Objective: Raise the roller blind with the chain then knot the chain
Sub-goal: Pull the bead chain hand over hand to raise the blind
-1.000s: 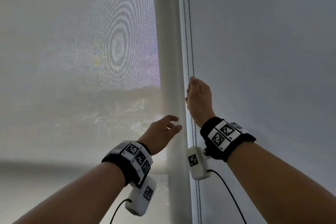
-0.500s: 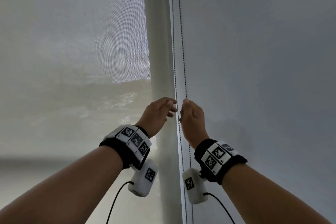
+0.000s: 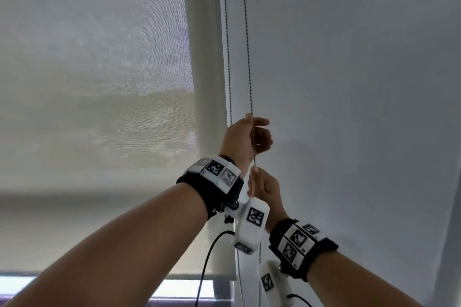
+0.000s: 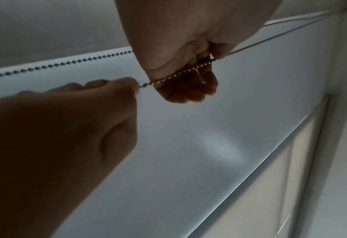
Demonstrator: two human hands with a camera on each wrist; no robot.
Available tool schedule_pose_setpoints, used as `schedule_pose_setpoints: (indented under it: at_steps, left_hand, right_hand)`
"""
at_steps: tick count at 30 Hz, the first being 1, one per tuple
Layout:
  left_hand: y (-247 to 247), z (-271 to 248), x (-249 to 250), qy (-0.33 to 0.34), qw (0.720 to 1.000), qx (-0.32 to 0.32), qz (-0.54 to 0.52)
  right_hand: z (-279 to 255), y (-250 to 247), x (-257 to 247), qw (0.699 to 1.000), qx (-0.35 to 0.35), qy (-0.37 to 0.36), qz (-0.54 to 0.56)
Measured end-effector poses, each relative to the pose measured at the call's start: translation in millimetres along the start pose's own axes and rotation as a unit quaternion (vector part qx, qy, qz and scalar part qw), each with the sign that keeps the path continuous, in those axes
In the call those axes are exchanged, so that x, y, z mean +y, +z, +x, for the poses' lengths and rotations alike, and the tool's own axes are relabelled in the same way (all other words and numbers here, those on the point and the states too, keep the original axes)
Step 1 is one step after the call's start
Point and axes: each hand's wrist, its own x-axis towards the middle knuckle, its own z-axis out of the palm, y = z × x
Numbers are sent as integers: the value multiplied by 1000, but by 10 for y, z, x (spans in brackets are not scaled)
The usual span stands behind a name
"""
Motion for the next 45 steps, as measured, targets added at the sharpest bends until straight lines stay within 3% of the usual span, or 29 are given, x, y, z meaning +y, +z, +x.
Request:
schedule_pose_setpoints:
  at_steps: [6,11,19,24,26,30,38,45]
  left_hand:
    - [96,-30,-10,23,999,49,6]
    - [58,-96,-63,28,998,52,10]
    - [-130,-428,-501,-29,996,76,32]
    - [-286,-547,-775,-67,992,87,54]
    - [-321,-543,-821,-73,991,95,58]
    - [-331,-545,-823,-87,991,82,53]
    - [-420,-551,-764,-93,995,41,14]
    - [-409,-330,-428,-50,996,59,-36]
  right_hand:
    - [-68,-66,-43,999,-24,-22,-43]
    - [-102,-144,-95,997,-71,-4,0]
    - [329,-215,-862,996,-61,-70,-9]
    - [546,16,-1357,991,-129,-3,30]
    - [578,121,-1438,991,-123,25,43]
    - [566,264,-1408,996,-73,16,40]
    - [533,290,-1372,996,-65,-19,66]
    - [431,187,-1123,996,-58,-31,63]
